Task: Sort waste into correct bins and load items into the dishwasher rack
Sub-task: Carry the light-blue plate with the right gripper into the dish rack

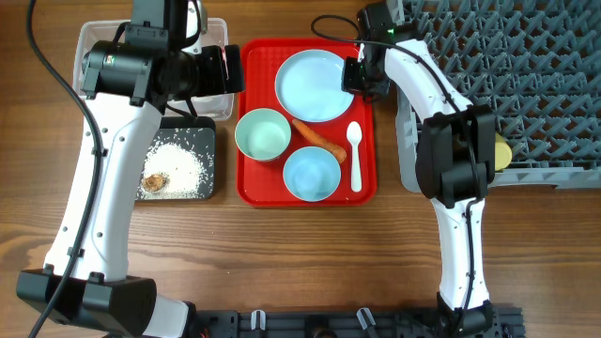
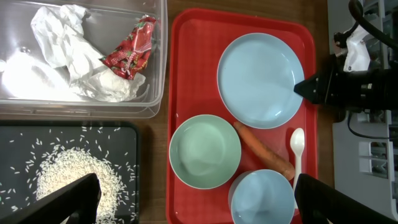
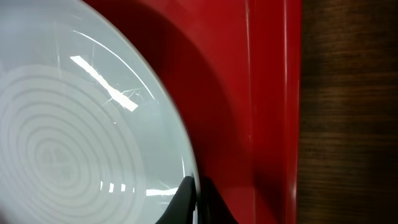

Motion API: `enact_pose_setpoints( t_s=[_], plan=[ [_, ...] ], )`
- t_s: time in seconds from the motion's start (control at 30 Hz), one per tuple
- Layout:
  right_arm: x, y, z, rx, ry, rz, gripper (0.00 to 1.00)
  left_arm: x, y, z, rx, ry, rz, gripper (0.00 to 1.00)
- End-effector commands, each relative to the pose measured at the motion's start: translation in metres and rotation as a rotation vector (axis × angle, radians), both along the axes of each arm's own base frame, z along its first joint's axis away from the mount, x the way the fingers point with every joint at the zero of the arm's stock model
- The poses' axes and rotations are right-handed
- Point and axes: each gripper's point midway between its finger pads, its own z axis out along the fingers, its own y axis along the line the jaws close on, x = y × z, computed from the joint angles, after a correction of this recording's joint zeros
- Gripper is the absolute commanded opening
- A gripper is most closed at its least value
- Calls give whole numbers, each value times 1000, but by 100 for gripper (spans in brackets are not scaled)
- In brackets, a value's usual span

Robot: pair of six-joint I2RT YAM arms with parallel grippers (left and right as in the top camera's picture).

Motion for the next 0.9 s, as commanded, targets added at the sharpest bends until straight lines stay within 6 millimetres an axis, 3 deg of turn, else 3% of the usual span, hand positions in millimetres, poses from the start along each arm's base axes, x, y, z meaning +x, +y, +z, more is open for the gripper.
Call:
enact_pose_setpoints(
  t_s=[0.0,0.07,0.27,0.5,0.57,0.63,0.73,0.8,0.87],
  plan=[
    [10,-13,0,-37,-22,-25,4,2,0,-3,2,5,10,100],
    [18,-18,17,-28,-60,-38,4,2,0,-3,2,5,10,100],
    [38,-44,95,-27,-234,-26,4,2,0,-3,2,5,10,100],
    [39,-73,222,-43,-509,-14,4,2,0,-3,1,6,10,100],
    [37,-95,258,-129,-600,-71,4,2,0,-3,1,6,10,100],
    [32,-136,303,-312,-711,-184,4,2,0,-3,1,5,10,100],
    [22,-191,349,-570,-802,-279,4,2,0,-3,1,6,10,100],
    [13,-229,365,-739,-794,-308,4,2,0,-3,1,6,10,100],
    [7,-250,365,-830,-751,-282,4,2,0,-3,1,6,10,100]
  ],
)
